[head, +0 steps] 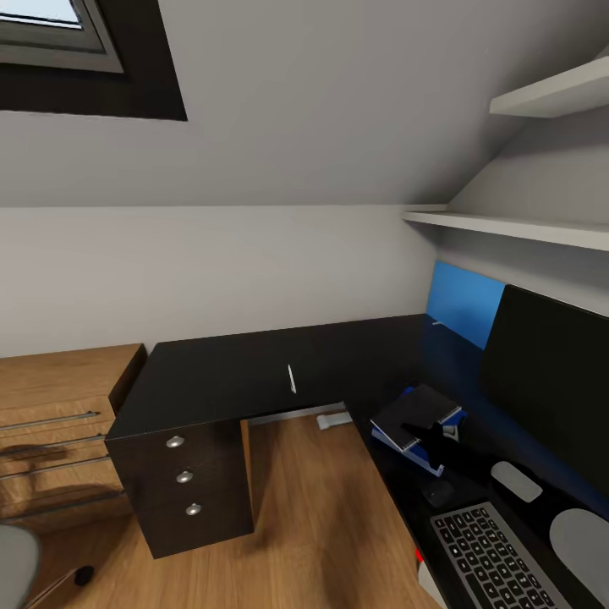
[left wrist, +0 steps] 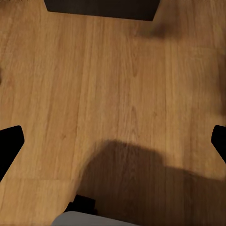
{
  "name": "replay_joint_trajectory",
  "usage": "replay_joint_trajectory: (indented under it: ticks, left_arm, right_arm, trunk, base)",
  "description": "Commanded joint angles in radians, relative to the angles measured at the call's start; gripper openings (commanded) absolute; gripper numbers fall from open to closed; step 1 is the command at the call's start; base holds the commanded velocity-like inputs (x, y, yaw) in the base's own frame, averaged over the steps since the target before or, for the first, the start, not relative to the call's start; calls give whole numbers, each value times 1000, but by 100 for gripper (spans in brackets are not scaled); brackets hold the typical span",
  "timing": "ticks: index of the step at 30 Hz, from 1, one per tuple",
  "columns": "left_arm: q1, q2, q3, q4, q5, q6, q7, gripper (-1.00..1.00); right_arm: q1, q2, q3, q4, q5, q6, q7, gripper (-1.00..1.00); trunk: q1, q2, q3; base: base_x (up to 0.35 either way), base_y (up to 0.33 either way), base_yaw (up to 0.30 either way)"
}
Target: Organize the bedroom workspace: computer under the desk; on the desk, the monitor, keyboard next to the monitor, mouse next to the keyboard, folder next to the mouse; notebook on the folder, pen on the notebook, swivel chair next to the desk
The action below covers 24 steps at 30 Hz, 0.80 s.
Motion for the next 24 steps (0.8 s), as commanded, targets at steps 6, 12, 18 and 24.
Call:
replay_joint_trajectory:
  ticks: [6,12,18,24]
  left_arm:
    - [0,1,-7,-2,4,-4,8,100]
    - [0,1,-7,-2,5,-29,8,100]
    - [0,0,-8,-1,4,-41,8,100]
    - [0,-1,-8,-2,4,-42,8,100]
  right_arm:
    - [-1,0,7,1,-11,4,4,-100]
    - [-1,1,6,1,-11,4,4,-100]
    - [-1,1,7,1,-10,3,5,-100]
    - [-1,1,6,3,-10,2,6,-100]
  trunk:
    - [0,-1,-1]
    - [0,-1,-1]
    - [0,-1,-1]
    - [0,-1,-1]
  base:
    - [171,0,0]
    - [259,0,0]
    - [133,0,0]
    - [21,0,0]
